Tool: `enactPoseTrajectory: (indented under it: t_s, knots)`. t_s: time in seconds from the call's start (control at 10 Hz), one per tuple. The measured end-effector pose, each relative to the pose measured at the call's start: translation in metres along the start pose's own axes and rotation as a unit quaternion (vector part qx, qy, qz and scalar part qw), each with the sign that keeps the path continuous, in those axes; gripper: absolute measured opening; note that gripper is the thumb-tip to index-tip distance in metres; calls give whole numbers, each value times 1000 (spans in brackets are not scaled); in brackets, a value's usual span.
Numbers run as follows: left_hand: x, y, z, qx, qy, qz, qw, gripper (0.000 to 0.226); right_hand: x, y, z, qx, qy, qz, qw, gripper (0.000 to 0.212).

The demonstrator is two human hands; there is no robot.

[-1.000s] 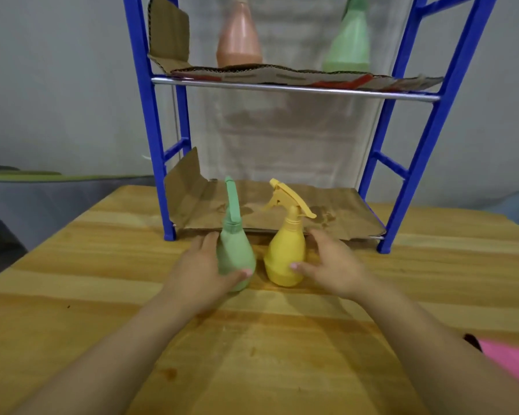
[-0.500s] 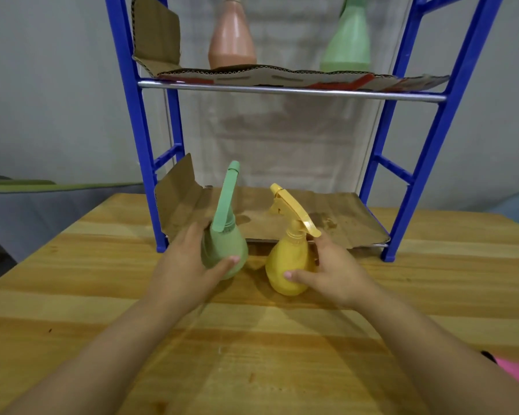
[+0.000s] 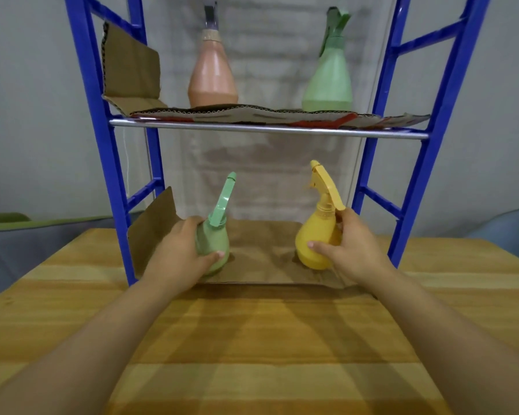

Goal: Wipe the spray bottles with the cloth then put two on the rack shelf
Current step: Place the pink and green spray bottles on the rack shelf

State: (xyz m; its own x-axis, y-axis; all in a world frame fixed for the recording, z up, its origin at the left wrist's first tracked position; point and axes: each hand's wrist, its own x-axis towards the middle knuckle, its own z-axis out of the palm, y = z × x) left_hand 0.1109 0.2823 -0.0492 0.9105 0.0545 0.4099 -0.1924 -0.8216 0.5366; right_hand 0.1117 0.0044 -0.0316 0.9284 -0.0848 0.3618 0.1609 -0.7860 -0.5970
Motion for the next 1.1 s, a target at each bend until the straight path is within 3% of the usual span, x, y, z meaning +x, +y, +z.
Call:
enactPoseTrajectory:
  t_s: [0.2,0.5,0.9,1.1]
  knots:
    - [37,-7,13,-28,-3,-46,999,67,38,8,13,-51,1,48,998,67]
    - [53,-15,23,-40,-4,-82,996,65,59,21,33,-37,-13,87,995,60]
    - [44,-12,10,-4,-45,-89,995,68,51,17,16,-64,-79,94,990,65]
    - [29,-14,-7,88,-74,-91,989,61,38,13,-1,-144,-125,108,976,30]
